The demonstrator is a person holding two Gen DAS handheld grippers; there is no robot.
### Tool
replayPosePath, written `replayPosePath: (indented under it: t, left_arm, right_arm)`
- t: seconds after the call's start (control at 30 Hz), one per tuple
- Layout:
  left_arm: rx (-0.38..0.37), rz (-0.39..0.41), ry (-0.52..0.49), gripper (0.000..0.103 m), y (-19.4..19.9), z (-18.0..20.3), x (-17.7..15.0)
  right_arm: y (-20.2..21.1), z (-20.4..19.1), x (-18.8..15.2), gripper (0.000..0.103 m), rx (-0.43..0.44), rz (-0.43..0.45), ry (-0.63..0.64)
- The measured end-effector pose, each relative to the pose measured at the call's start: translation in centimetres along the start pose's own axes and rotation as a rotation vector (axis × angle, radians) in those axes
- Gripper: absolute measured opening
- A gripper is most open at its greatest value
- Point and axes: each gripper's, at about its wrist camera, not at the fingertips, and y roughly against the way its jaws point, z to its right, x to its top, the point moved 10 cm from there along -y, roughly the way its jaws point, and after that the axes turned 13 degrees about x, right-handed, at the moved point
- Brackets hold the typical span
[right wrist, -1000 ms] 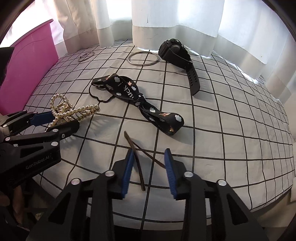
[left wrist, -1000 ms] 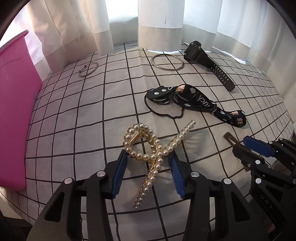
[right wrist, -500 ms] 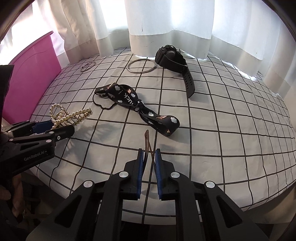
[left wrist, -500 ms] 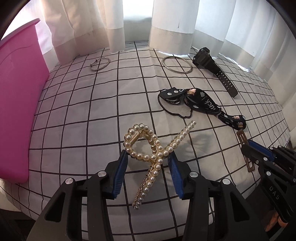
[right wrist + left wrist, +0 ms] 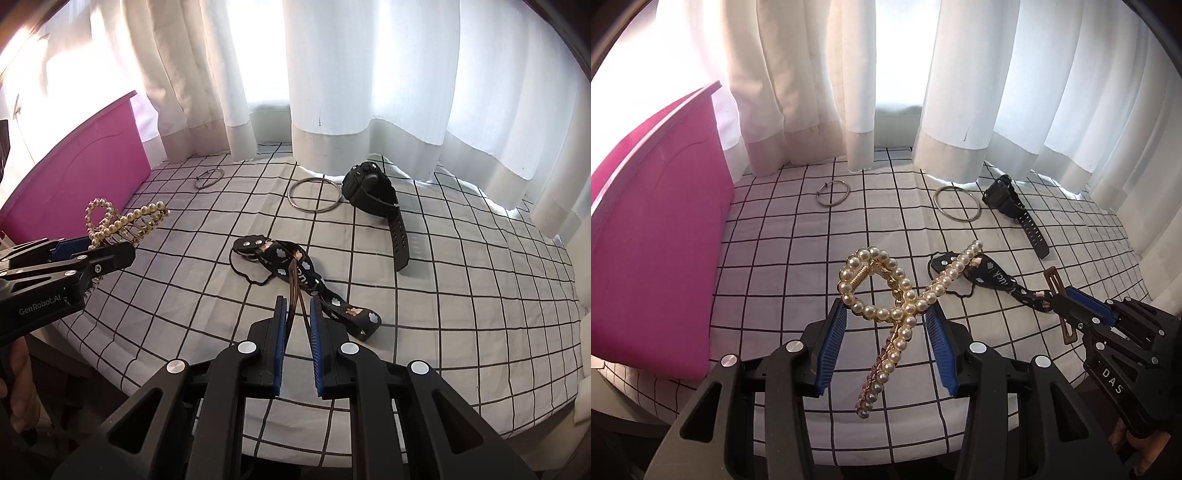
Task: Organize jewelry
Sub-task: 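Carry the pearl clip with the left gripper while the right carries the hair pin over the tub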
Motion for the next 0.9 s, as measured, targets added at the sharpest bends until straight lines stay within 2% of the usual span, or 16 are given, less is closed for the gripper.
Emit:
replayPosePath:
  t: [0.27,0.53,0.7,0.9]
  left_arm:
    - [0.01,0.08,0.072,0.043,4.6,-3.3,4.5]
    - [0.034,0.157,0.156,0.043,8.6,-8.1,8.3]
    - [0.116,0.19,0.23,0.043,10.1,-13.7,9.6]
    - [0.225,0.181,0.33,0.043,10.4,-21.6,8.9]
  right_arm:
    - [1.9,-3.4,5.6,0.013,0.024,0.068,0.098]
    - [2.4,-9.2,12.3,0.013,0.089,0.155,0.214]
    - [1.8,-14.2,15.5,0.013,0.162,0.189,0.287]
    - [0.0,-21.4,18.6,0.013,0.262,0.19,0.382]
